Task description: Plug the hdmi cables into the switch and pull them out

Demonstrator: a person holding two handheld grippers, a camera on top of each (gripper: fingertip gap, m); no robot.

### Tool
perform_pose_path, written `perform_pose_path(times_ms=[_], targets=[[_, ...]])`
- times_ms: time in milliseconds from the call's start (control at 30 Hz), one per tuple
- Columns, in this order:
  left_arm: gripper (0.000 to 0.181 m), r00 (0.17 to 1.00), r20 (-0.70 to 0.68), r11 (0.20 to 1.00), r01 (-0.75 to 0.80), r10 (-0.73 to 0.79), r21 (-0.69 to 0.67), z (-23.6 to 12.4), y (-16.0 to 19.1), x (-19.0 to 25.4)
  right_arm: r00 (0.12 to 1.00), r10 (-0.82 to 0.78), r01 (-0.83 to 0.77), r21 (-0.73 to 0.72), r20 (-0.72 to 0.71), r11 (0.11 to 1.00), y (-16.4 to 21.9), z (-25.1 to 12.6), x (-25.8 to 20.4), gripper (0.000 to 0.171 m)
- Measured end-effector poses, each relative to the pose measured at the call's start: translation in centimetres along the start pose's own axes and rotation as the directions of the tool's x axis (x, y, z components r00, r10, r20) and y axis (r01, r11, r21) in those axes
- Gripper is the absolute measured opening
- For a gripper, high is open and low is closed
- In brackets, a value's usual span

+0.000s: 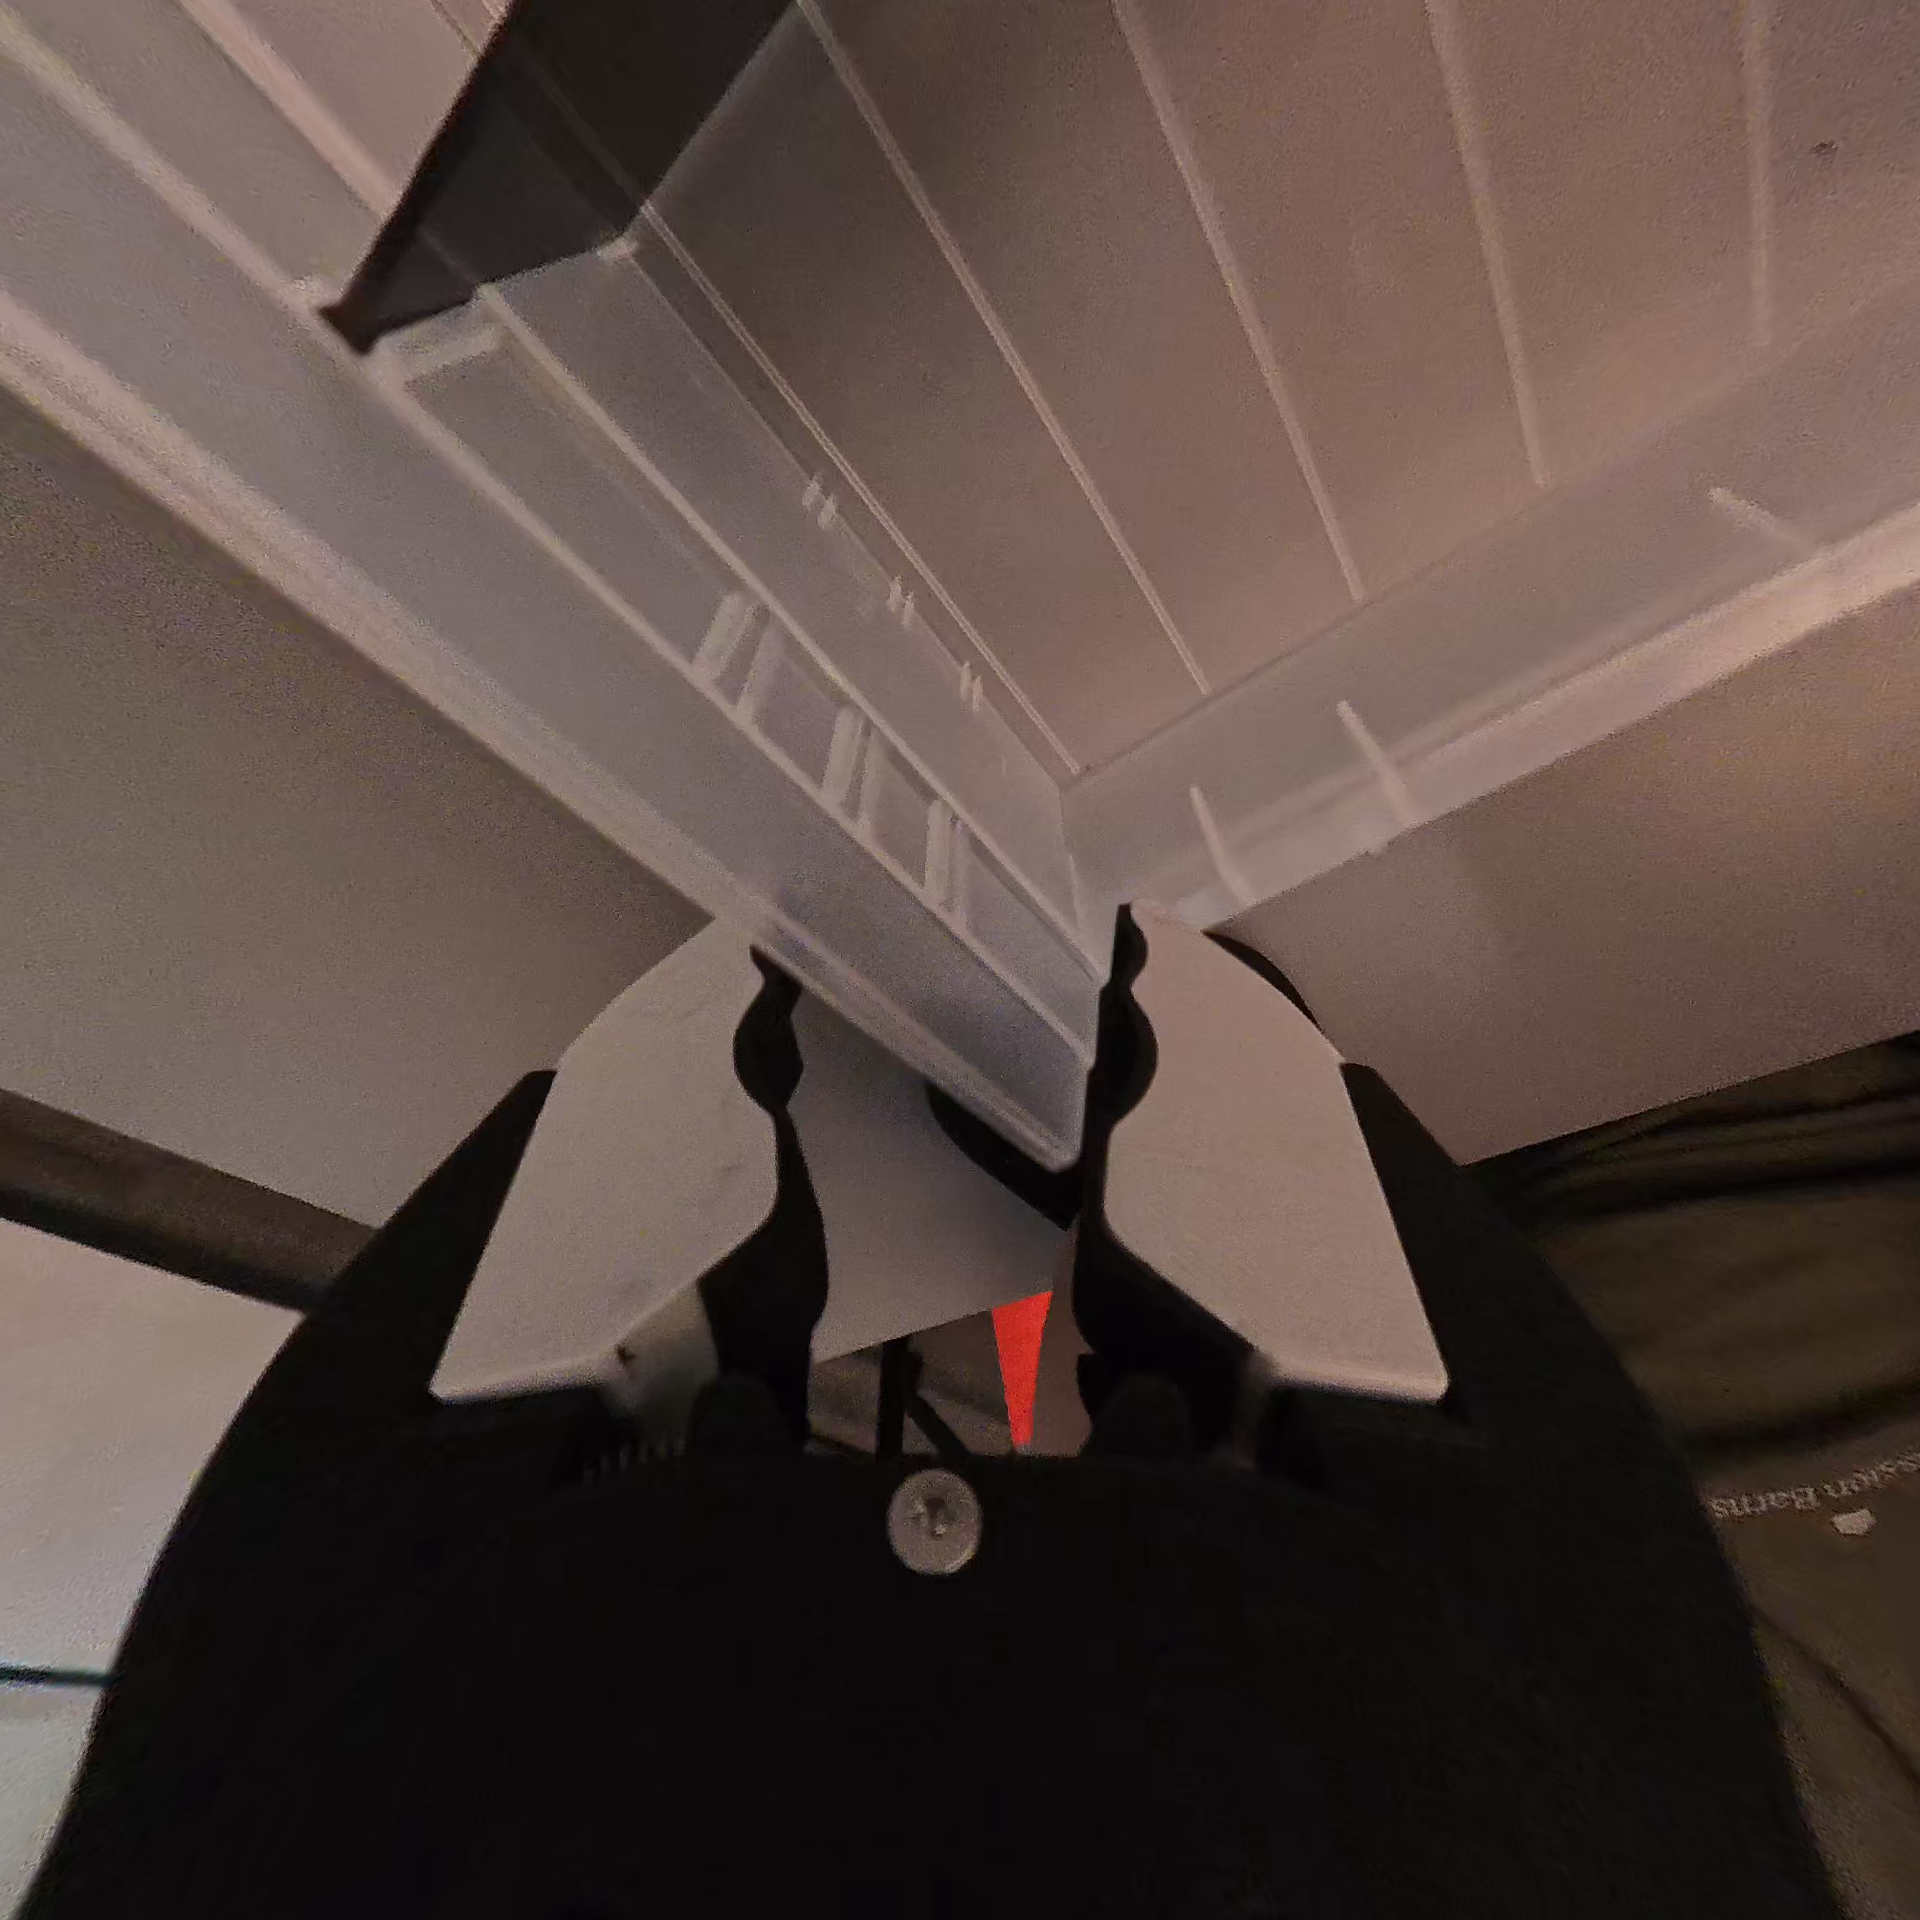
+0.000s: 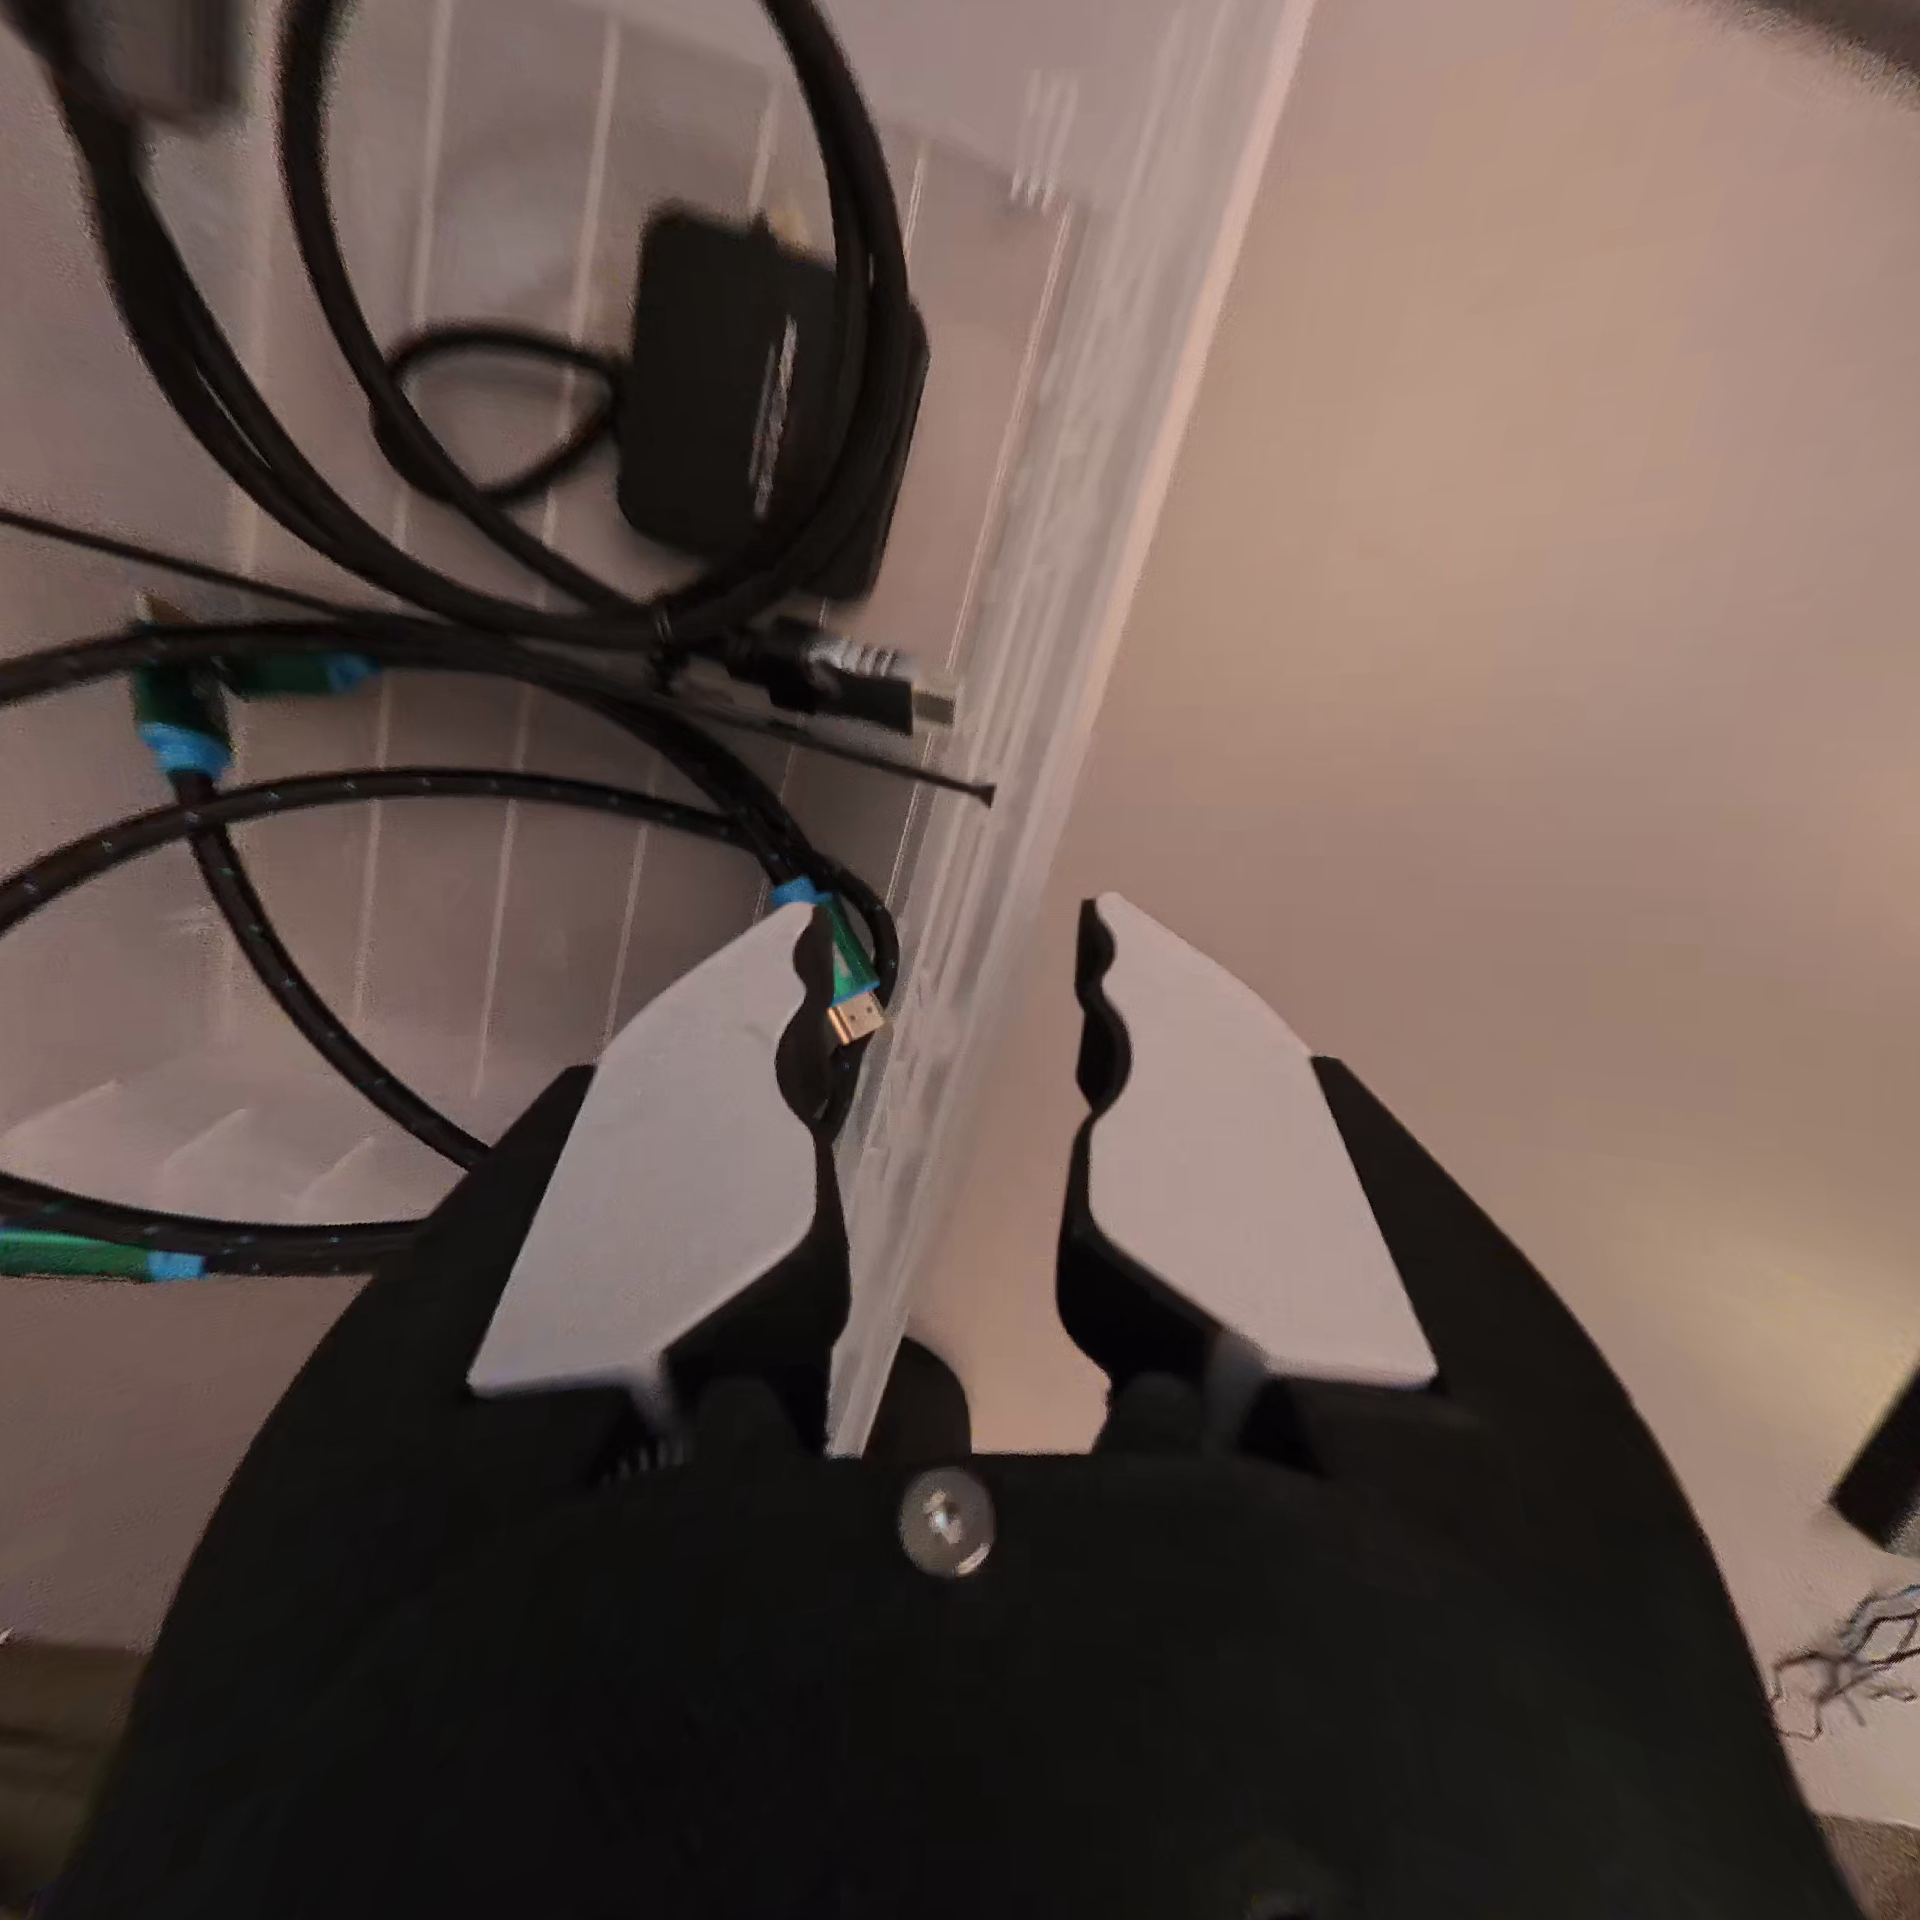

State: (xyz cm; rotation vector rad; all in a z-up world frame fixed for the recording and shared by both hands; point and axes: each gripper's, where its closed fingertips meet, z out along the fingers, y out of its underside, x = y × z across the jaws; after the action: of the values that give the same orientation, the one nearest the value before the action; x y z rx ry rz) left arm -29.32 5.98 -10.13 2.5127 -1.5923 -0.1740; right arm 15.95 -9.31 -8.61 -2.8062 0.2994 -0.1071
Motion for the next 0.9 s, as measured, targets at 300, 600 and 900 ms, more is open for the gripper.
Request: perform_pose_path(times_ms=[300,600,900], targets=[[0.057,0.995,0.096,0.949,-0.010,-0.021,0.314,-6.0,1.2,-0.8,0.805,-0.516,0.117,0.776,0.291,0.620,-7.0,-14.1,-20.8,0.061],[0.057,0.984,0.173,0.911,-0.105,0.038,0.399,-8.1,1.2,0.8,0.866,-0.269,0.242,0.118,0.421,0.963,-8.0,-0.9,-26.1,0.060],[0.057,0.970,0.225,0.892,-0.182,0.093,0.414,-8.8,1.2,1.9,0.922,-0.055,0.126,-0.163,0.384,0.979,-6.9,3.0,-26.5,0.052]])
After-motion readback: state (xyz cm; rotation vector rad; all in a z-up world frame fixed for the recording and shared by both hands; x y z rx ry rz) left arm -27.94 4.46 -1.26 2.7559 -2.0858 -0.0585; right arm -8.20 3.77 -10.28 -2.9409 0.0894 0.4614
